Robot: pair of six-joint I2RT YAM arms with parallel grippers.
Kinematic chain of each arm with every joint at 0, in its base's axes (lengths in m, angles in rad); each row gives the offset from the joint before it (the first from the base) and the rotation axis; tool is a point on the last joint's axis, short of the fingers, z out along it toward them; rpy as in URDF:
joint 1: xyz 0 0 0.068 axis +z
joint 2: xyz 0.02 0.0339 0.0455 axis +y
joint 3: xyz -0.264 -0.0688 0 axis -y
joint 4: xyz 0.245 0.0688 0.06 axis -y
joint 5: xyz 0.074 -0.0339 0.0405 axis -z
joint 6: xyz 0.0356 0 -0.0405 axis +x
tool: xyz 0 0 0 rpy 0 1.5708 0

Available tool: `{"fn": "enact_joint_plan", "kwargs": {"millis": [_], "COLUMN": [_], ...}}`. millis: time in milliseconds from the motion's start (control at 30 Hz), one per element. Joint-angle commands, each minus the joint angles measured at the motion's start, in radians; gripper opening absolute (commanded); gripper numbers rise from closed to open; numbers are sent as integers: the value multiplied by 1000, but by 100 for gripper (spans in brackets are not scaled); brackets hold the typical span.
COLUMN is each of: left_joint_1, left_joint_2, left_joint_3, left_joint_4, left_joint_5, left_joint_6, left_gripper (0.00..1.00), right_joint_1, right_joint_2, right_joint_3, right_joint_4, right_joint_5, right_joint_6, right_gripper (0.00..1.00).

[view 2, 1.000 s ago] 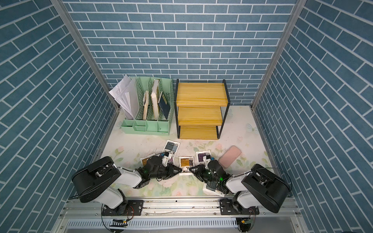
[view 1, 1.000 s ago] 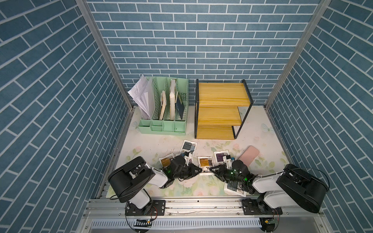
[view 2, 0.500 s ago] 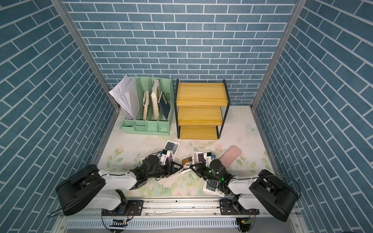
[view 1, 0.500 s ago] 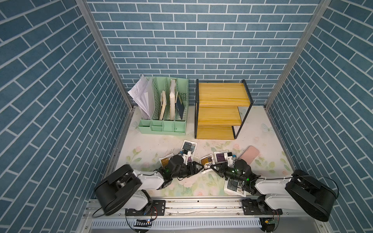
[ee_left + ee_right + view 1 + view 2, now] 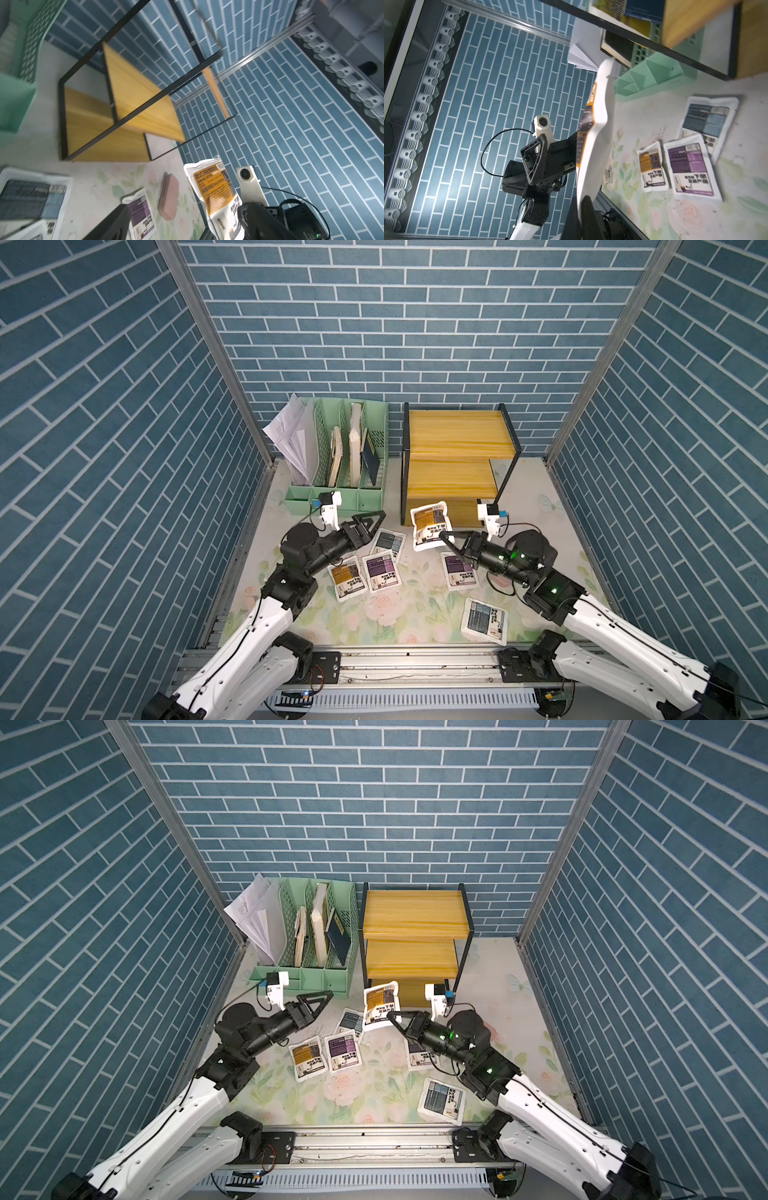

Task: Place the bagged coffee beans on the shelf by color
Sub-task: Pick up the bagged coffee beans at the center of the board, then place the bagged coffee beans on the shelf.

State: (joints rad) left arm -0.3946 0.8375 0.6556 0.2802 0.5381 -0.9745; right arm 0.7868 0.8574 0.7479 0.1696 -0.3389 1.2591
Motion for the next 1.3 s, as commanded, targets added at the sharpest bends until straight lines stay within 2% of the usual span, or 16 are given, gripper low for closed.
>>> {"fn": "enact_joint_plan", "kwargs": {"millis": [0,133,267,467,600,700,933,1067,1200,1267], "left_joint_1": [32,34,36,36,36,36,36,36,36,36], "left_joint_2": [38,86,112,110,100,96,106,101,102,96], "left_joint_3": [121,209,276,315,323,321,331,328,326,326], "left_joint_4": [15,81,82,-9,-42,-48,-88,-101,-120,-126], "left_joint_5": [145,190,175,68,61,39,9,-3,-1,-1], "left_joint_6": [99,175,302,550,689,735,812,839,849,853], "left_gripper": [90,88,86,87,88,100,100,100,100,100], "right_joint_1": [-16,-105,-191,-317,-341,-340,-342,-343,-343,-346], "right_joint_2": [91,268,437,654,798,839,922,975,1014,1022], "right_joint_3": [230,540,779,982,1131,1158,1209,1265,1329,1345], "right_joint_4": [-178,-305,-413,-452,-497,-520,-551,-589,-651,-666], "right_joint_5": [-23,-49,-58,-66,-118,-115,-133,-144,-111,-92], "right_joint_6": [-176,-303,-389,-432,-441,-450,-458,-474,-505,-510], "right_gripper": [0,0,0,0,0,0,1,9,27,32]}}
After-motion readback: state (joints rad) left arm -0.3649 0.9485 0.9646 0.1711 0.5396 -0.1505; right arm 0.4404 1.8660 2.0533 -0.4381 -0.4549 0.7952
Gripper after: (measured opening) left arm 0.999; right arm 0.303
